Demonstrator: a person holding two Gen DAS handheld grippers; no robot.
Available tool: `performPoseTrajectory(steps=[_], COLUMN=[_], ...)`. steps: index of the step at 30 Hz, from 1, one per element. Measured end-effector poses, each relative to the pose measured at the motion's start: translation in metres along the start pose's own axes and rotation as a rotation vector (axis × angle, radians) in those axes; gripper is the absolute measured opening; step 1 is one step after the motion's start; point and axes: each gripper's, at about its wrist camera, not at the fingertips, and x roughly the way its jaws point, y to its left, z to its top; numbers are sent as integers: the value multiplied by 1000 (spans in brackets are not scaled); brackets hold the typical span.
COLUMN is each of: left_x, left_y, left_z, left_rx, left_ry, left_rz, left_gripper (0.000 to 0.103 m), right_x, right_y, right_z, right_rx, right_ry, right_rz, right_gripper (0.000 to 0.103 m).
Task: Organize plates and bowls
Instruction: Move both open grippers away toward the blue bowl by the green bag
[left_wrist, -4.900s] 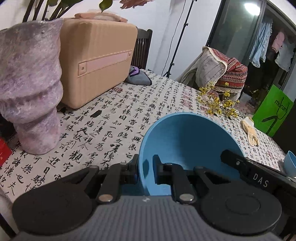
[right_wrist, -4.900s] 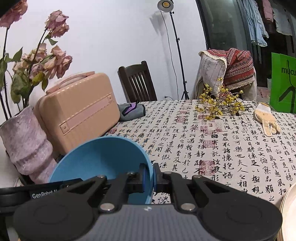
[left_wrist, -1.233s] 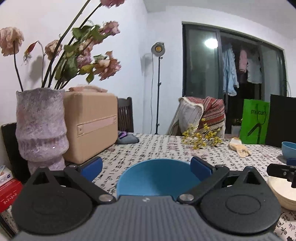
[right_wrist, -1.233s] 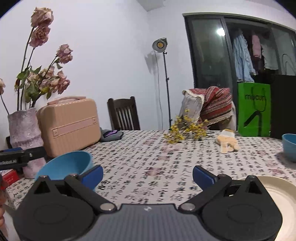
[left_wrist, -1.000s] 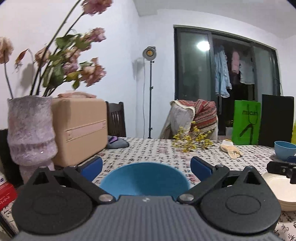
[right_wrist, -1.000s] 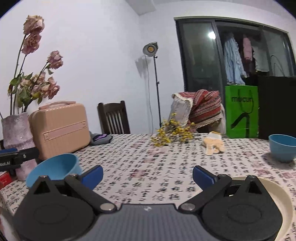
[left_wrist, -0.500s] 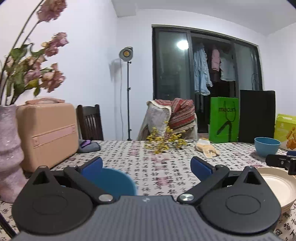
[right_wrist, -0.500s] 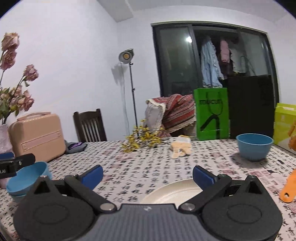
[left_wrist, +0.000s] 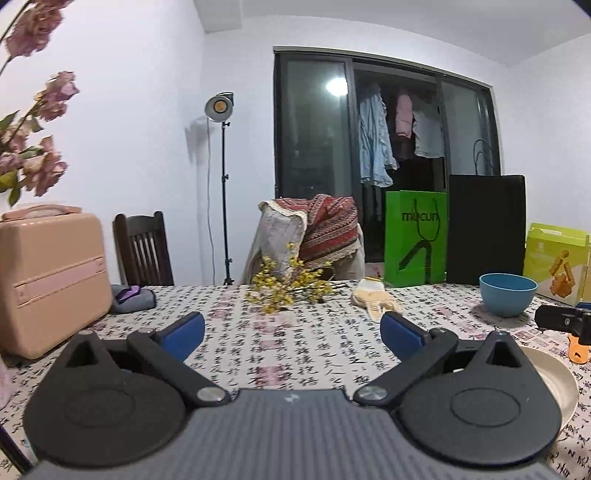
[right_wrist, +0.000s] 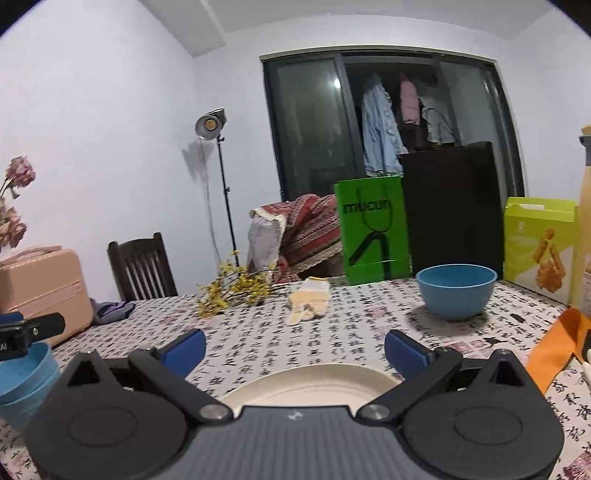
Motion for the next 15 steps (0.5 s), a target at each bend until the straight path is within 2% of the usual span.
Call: performPoseTrajectory(steps=[15], left_x=[37], left_y=[-52], left_z=[11], left_rx=[16], left_ry=[16], left_rz=[-72], left_gripper=[103], right_x=[14], right_y=[-60], right_z=[11], right_rx=[58], right_ry=[-20], right_rz=[-72], right_gripper=[103])
